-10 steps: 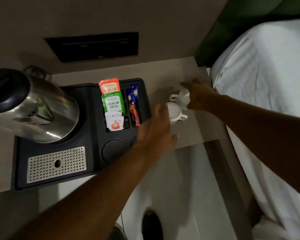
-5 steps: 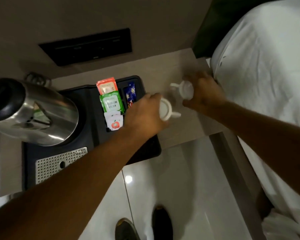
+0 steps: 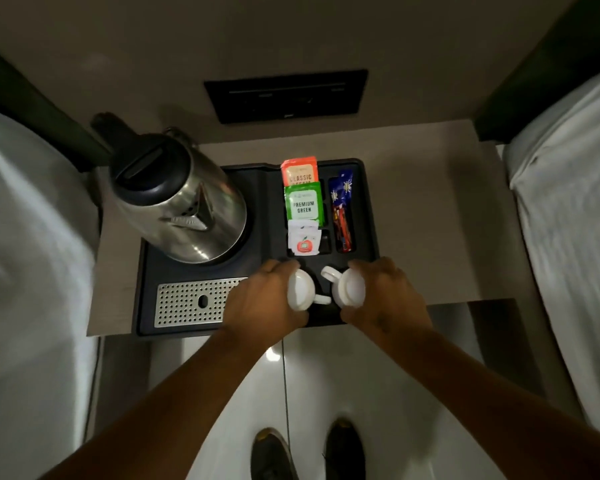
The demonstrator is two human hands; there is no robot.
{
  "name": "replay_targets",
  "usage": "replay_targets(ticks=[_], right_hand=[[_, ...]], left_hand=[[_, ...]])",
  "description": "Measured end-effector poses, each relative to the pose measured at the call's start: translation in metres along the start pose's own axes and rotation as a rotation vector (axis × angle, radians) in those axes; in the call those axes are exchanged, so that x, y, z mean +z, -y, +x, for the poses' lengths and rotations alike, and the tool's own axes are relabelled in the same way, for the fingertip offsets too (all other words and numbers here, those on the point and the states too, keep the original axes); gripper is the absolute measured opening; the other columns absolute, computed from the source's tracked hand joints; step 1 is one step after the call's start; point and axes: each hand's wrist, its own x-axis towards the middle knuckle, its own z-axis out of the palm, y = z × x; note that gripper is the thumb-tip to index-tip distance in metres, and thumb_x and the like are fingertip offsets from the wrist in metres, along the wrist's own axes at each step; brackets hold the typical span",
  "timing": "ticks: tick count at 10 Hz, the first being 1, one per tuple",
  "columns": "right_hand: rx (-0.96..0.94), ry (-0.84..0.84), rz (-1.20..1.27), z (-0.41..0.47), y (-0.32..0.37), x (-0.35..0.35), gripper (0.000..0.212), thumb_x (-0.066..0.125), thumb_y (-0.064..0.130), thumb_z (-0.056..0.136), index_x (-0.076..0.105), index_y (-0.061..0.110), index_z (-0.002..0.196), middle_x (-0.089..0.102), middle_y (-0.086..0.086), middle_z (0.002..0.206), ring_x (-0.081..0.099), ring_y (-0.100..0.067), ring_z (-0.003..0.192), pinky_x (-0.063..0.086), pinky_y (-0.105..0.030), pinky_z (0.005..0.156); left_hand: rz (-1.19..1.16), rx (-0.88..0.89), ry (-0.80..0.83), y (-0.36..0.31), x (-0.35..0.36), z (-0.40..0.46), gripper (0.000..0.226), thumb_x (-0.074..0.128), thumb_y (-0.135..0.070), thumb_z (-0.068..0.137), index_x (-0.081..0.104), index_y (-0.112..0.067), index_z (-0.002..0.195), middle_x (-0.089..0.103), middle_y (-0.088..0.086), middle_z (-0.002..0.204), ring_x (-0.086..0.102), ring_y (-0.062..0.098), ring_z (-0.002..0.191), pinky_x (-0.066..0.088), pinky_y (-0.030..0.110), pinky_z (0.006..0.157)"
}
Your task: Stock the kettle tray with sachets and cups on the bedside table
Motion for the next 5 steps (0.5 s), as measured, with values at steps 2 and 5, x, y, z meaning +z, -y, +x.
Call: replay_targets(ticks=[2, 5], right_hand=[[-0.012, 0.001, -0.048, 0.009, 0.008, 0.006, 0.079, 0.082, 0.032, 0.067, 0.046, 0.028, 0.138, 0.048, -0.007, 0.128, 0.049, -0.028, 0.116, 0.052, -0.042, 0.087], [0.006, 0.021, -0.046, -0.015, 0.035, -0.061, 0.095, 0.083, 0.039, 0.067, 0.032, 0.021, 0.145, 0.041, -0.007, 0.142, 0.044, -0.029, 0.128, 0.045, -0.043, 0.101]], left_hand=[[-0.034, 0.034, 0.043, -0.007, 0.009, 0.003, 0.082, 0.081, -0.045, 0.062, 0.045, -0.029, 0.134, 0.055, 0.000, 0.130, 0.061, 0.026, 0.107, 0.055, 0.041, 0.083], [-0.004, 0.041, 0.116, -0.020, -0.051, -0.017, 0.106, 0.075, -0.062, 0.062, 0.020, -0.031, 0.148, 0.040, -0.001, 0.146, 0.055, 0.026, 0.119, 0.052, 0.043, 0.092]])
